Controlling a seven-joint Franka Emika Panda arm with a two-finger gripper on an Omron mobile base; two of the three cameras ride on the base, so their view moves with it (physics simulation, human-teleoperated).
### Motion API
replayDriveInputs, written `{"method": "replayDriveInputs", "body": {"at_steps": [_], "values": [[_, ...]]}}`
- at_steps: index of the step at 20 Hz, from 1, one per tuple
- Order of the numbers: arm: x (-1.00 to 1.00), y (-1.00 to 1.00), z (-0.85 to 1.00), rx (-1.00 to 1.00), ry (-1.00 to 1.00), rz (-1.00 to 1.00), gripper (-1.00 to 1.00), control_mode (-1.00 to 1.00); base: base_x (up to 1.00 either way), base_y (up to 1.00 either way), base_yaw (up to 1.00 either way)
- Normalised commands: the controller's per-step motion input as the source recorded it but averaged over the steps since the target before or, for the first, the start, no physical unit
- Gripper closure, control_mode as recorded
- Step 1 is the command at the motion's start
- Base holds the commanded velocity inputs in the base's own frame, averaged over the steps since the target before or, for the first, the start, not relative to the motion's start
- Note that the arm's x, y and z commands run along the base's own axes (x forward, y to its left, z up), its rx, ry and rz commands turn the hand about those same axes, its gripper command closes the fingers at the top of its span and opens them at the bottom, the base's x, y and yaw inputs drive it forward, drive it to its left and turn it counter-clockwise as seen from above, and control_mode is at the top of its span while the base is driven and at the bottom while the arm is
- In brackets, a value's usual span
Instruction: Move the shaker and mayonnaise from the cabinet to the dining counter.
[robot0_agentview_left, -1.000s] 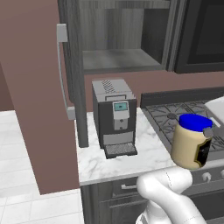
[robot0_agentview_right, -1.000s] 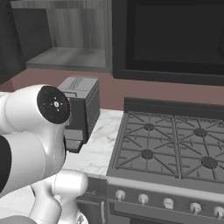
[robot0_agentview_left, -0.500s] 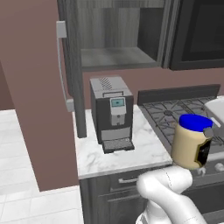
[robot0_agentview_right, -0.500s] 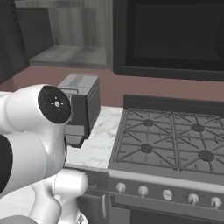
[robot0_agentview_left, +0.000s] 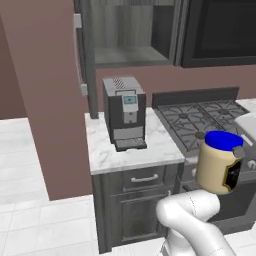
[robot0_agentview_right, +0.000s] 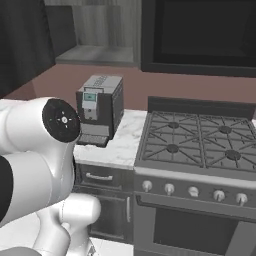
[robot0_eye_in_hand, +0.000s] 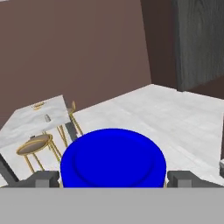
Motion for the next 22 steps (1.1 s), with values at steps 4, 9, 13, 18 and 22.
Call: {"method": "replayDriveInputs", "body": {"at_steps": [4,9,13,18,22], "values": [[0.0,0.0,0.0,0.0,0.0,0.0,1.0,1.0,-0.67,0.53,0.03],[0.0,0.0,0.0,0.0,0.0,0.0,1.0,1.0,-0.56,0.69,-0.03],[0.0,0.0,0.0,0.0,0.0,0.0,1.0,1.0,-0.22,0.71,-0.14],[0.0,0.0,0.0,0.0,0.0,0.0,1.0,1.0,0.01,0.69,-0.29],[0.0,0.0,0.0,0.0,0.0,0.0,1.0,1.0,0.13,0.65,-0.36]]}}
